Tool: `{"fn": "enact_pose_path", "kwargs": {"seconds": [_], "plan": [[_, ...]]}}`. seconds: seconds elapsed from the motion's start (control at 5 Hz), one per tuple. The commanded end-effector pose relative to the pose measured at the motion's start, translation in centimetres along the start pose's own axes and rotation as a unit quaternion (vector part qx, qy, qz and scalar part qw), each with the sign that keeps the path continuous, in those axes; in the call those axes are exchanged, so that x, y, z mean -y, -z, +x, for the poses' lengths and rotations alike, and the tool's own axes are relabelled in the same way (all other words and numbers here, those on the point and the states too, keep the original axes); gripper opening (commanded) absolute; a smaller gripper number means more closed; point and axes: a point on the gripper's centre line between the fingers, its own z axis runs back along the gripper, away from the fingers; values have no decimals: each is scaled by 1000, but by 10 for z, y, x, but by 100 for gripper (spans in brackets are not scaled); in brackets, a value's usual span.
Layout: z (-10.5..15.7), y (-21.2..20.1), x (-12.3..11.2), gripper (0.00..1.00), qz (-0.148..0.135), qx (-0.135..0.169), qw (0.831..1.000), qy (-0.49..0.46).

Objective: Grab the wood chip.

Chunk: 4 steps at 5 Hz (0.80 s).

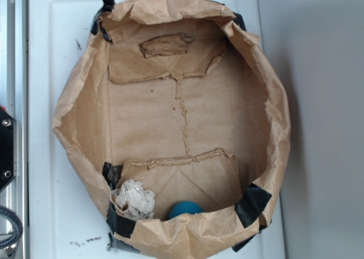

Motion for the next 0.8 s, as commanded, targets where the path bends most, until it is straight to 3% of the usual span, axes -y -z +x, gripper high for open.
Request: {"fn": "enact_pose_path", "kwargs": {"seconds": [0.0, 0.2, 0.4, 0.6], "plan": [[0, 0, 0, 100, 0, 0, 1000, 0], [49, 19, -16, 100, -28, 0, 999, -22], [95, 51, -25, 100, -60, -34, 997, -33], [145, 75, -26, 100, 0, 29, 999, -37]]}}
